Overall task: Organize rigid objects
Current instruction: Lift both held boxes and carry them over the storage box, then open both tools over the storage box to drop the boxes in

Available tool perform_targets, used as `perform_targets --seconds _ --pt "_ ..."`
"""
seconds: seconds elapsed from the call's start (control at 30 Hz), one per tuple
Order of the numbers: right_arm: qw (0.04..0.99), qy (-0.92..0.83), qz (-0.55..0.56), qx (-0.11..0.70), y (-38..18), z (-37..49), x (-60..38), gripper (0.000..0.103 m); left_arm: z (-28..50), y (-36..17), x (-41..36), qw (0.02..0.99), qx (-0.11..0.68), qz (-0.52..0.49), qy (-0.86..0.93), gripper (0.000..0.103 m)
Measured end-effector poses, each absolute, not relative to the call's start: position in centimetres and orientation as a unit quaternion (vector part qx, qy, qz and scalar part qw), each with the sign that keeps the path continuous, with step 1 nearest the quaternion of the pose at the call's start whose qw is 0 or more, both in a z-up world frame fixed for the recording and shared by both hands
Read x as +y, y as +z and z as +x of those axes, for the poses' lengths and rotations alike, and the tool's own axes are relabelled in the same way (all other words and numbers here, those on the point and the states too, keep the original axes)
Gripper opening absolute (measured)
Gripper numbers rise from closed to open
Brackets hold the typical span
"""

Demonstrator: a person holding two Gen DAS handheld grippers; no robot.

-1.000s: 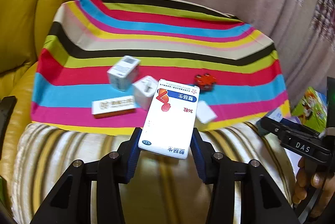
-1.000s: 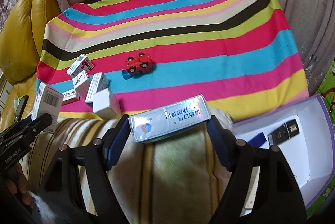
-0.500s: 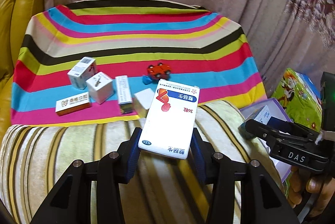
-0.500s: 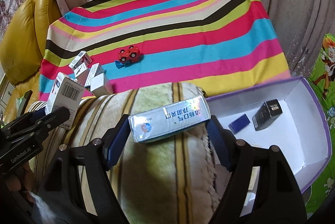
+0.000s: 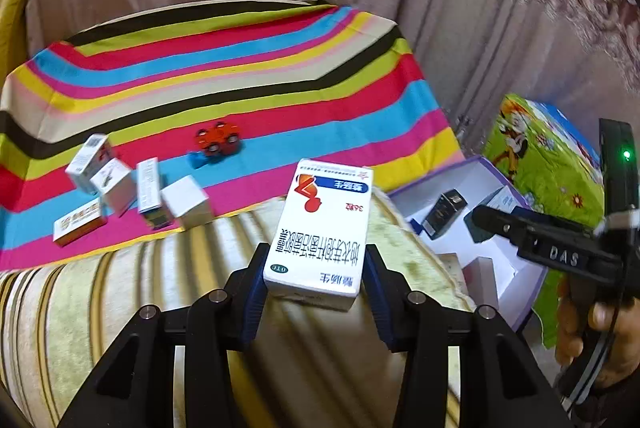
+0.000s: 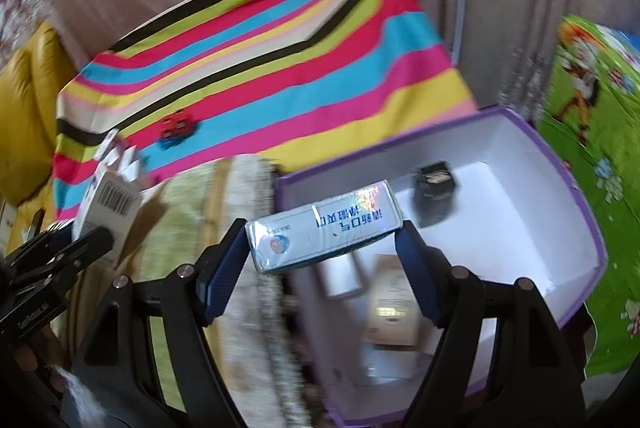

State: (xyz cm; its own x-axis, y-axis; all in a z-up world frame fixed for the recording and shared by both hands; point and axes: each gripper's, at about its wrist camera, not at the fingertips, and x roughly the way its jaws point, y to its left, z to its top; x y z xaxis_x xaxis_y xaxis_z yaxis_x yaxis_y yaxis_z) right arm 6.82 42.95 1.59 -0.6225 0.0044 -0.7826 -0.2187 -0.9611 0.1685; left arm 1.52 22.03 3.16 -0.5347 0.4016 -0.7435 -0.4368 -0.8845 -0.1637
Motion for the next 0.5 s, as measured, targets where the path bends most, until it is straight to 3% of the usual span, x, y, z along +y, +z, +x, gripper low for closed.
perform_targets --seconds 0.5 --pt "0.162 0.876 -0.424 0.164 0.7 9.7 51.5 0.077 2.4 2.9 29.7 0.321 0.066 -0.421 0.846 0.045"
